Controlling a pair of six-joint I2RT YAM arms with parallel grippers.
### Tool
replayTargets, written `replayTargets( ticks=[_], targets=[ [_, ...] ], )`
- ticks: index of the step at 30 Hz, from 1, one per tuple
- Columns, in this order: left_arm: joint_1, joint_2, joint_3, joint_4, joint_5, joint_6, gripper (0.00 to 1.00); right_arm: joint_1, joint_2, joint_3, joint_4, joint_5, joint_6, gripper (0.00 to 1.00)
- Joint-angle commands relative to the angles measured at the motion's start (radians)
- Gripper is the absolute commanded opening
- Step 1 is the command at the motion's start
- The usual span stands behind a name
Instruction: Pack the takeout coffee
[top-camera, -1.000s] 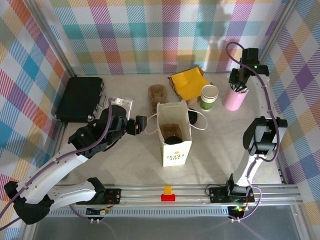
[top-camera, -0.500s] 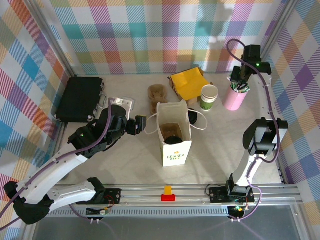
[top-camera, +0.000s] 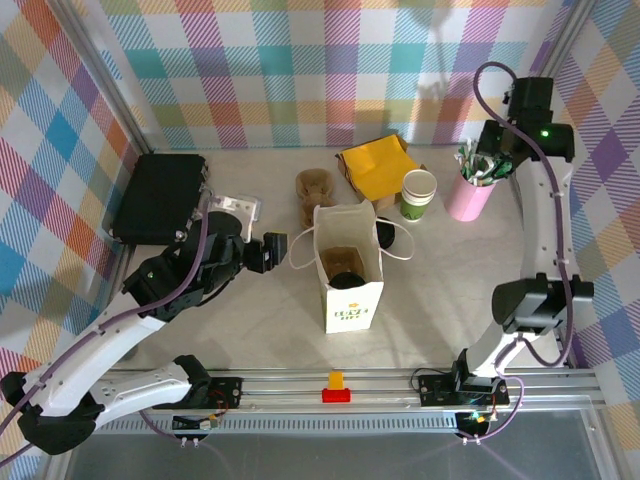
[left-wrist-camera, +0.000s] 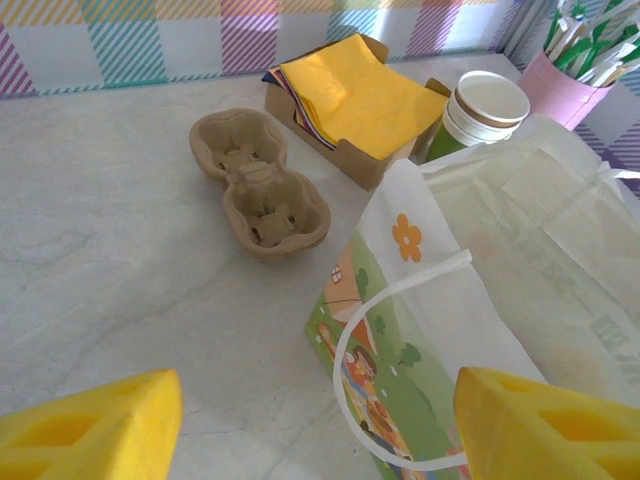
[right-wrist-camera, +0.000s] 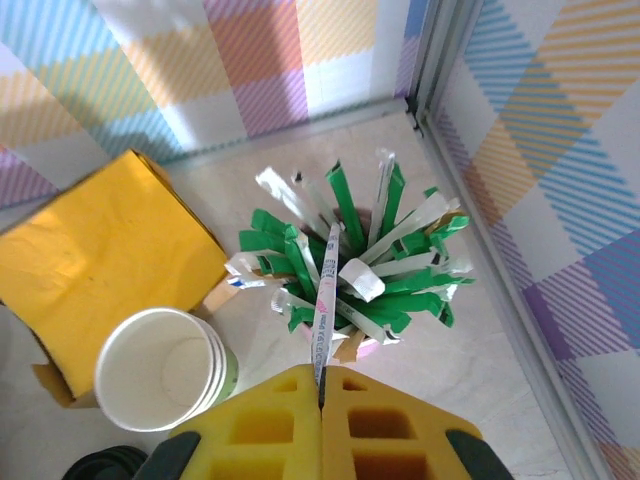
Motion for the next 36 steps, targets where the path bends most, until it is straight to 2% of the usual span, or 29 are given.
replayTargets(
  ticks=[1,7,15,24,29,32,36],
  targets=[
    [0.009,-0.029,0.028,-0.022,0.012,-0.019,0.72,0.001,-0.069,0.056,-0.075,-0.040,-0.012,0.00],
    [0.009,-0.045,0.034,-0.045,0.008,-0.040,0.71,0.011,-0.186,0.094,-0.142,-0.128,0.008,0.00],
    [0.009,-0.070,0.040,-0.061,0.034,-0.071,0.69,0.028,-0.319,0.151,-0.261,-0.311,0.092,0.00],
    [0.009,-0.100,0.026,-0.080,0.031,-0.091,0.68,0.077,-0.376,0.186,-0.425,-0.593,0.185,0.00],
    [0.009,-0.101,0.022,-0.099,0.033,-0.103,0.67,0.151,-0.410,0.182,-0.477,-0.679,0.219,0.00],
    [0.009,-0.106,0.019,-0.105,0.039,-0.112,0.66,0.163,-0.432,0.164,-0.485,-0.790,0.218,0.00],
    [0.009,-0.124,0.007,-0.113,0.038,-0.121,0.65,0.193,-0.435,0.147,-0.533,-0.865,0.219,0.00]
  ],
)
